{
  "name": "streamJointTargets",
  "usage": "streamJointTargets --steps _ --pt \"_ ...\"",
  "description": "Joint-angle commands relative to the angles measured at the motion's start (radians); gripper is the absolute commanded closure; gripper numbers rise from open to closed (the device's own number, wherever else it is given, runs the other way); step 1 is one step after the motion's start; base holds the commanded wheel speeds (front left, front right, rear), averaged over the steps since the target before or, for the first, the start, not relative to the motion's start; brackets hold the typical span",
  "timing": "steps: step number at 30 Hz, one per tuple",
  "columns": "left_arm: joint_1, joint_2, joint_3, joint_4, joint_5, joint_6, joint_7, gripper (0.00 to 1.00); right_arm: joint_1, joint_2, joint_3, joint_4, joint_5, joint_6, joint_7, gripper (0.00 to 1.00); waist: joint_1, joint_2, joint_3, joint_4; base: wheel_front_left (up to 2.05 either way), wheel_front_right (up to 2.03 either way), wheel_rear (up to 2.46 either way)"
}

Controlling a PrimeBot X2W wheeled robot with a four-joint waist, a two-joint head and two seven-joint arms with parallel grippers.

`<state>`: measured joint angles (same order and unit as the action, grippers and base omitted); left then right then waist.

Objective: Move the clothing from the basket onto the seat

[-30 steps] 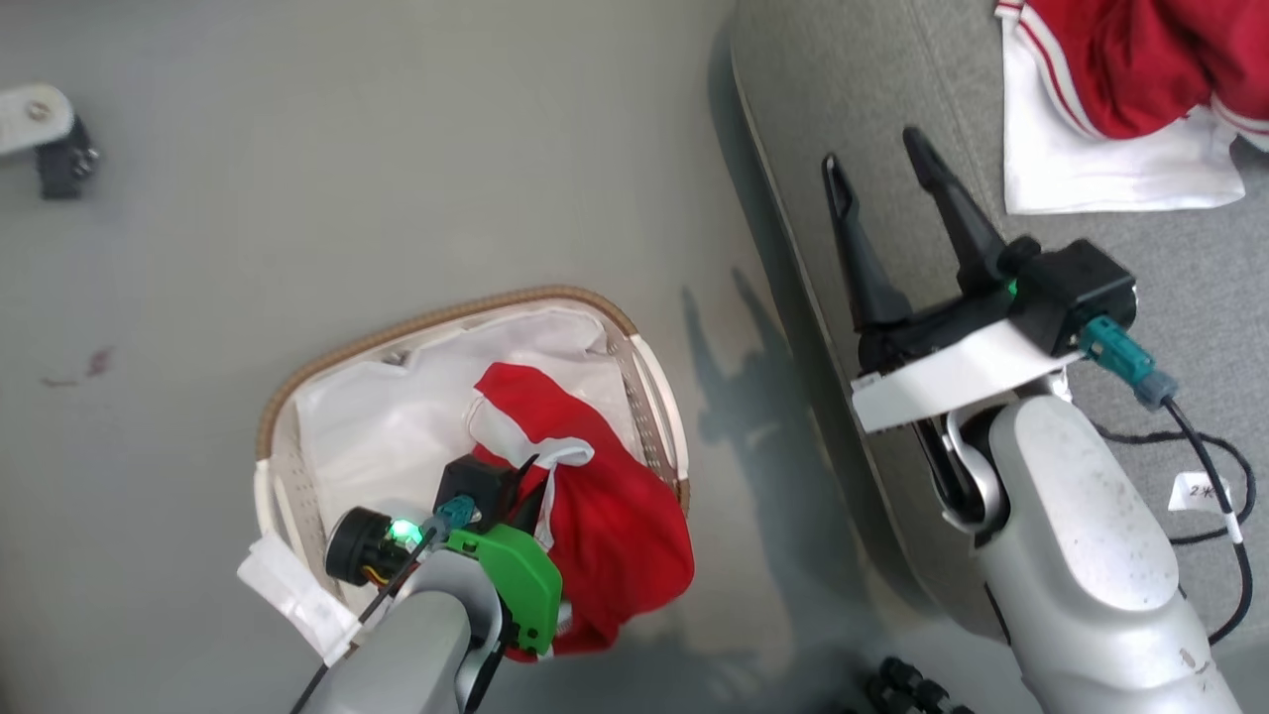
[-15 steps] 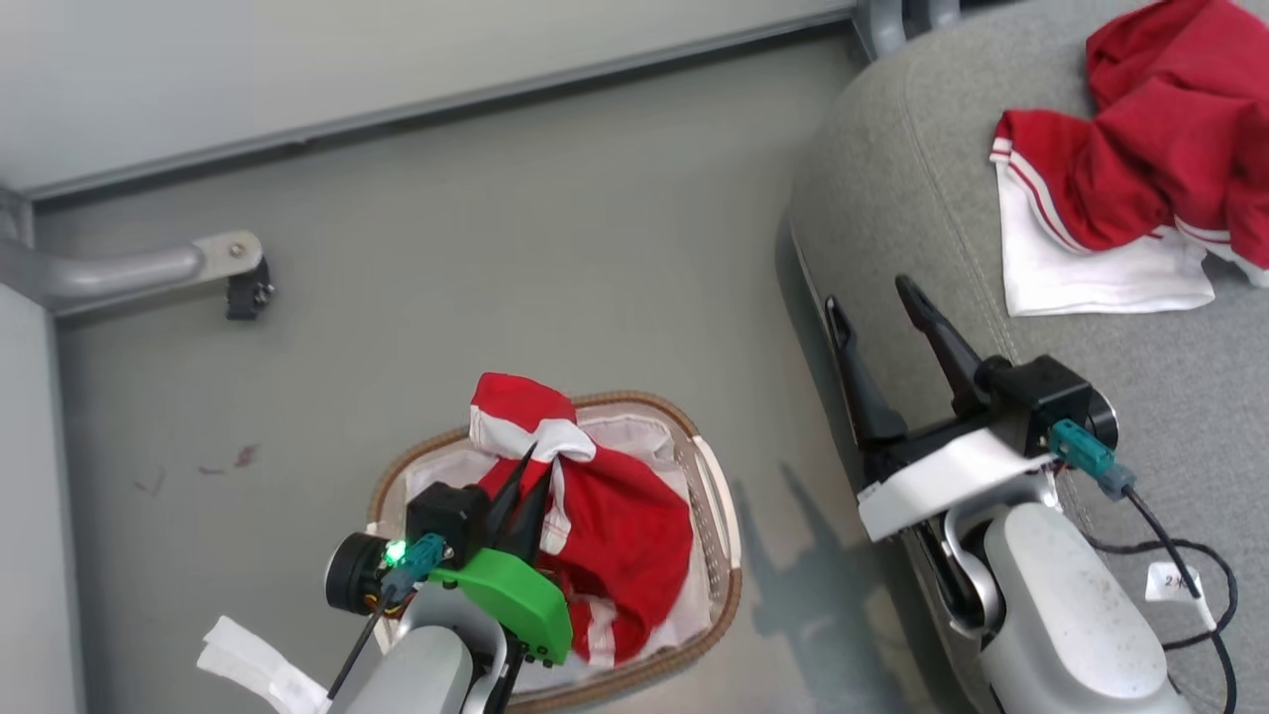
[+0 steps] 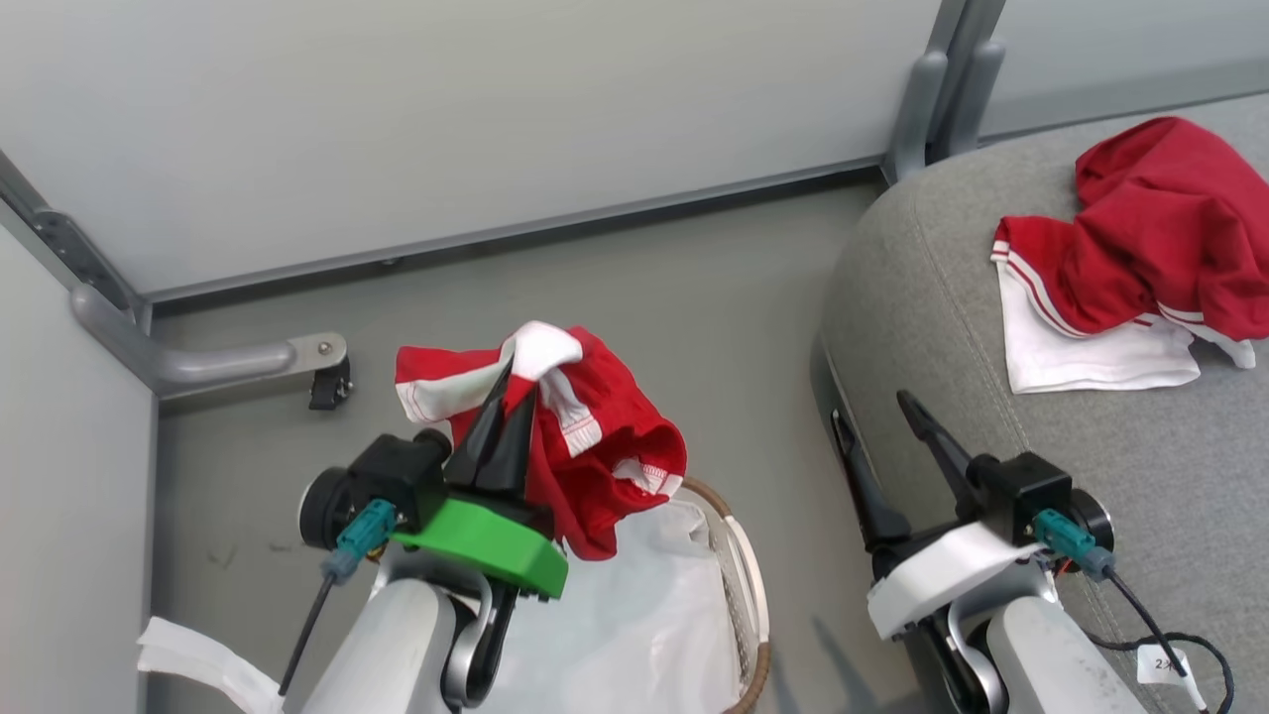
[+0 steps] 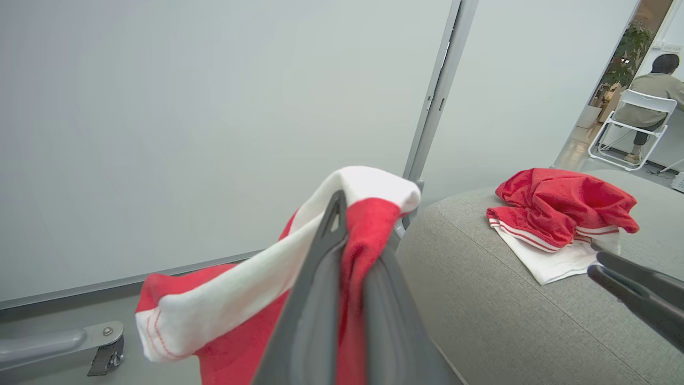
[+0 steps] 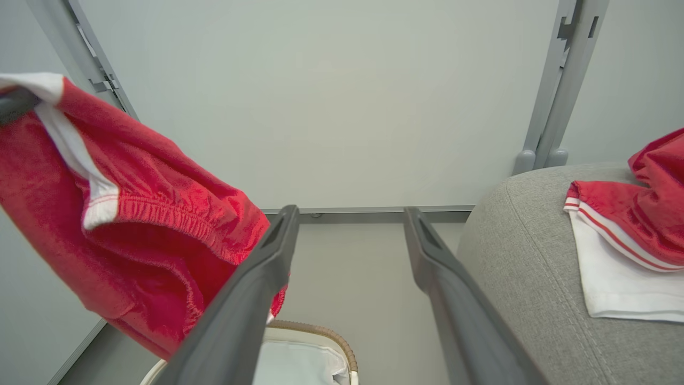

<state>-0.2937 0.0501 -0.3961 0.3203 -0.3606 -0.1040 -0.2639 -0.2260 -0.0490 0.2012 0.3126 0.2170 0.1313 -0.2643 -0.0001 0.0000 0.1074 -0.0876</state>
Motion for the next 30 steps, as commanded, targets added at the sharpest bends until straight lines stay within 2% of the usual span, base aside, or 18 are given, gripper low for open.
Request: streamJointTargets --steps 1,5,16,30 --pt "-0.022 0.002 0.0 -0.02 -0.008 0.008 -0.001 1.0 0.021 -0.004 0.003 0.007 -0.006 -0.001 0.0 0.0 0.0001 0.0 -0.037 0.014 0.0 0.0 0.0" --pt "-0.046 0.002 -0.009 -0.06 -0.014 0.022 -0.001 1.0 0.043 -0.004 0.032 0.024 -0.009 -0.001 0.0 0.0 0.0001 0.0 -0.054 0.023 0.0 0.0 0.0" --pt "-0.085 0.002 -0.063 -0.11 -0.037 0.053 -0.001 1.0 0.013 -0.02 0.225 0.065 -0.032 -0.001 0.0 0.0 0.0001 0.0 -0.059 0.074 0.0 0.0 0.0" --pt "-0.125 0.002 -0.17 -0.134 -0.07 0.052 -0.001 1.0 -0.151 -0.008 0.31 0.246 -0.107 -0.001 0.0 0.0 0.0001 0.0 -0.034 0.149 0.0 0.0 0.0"
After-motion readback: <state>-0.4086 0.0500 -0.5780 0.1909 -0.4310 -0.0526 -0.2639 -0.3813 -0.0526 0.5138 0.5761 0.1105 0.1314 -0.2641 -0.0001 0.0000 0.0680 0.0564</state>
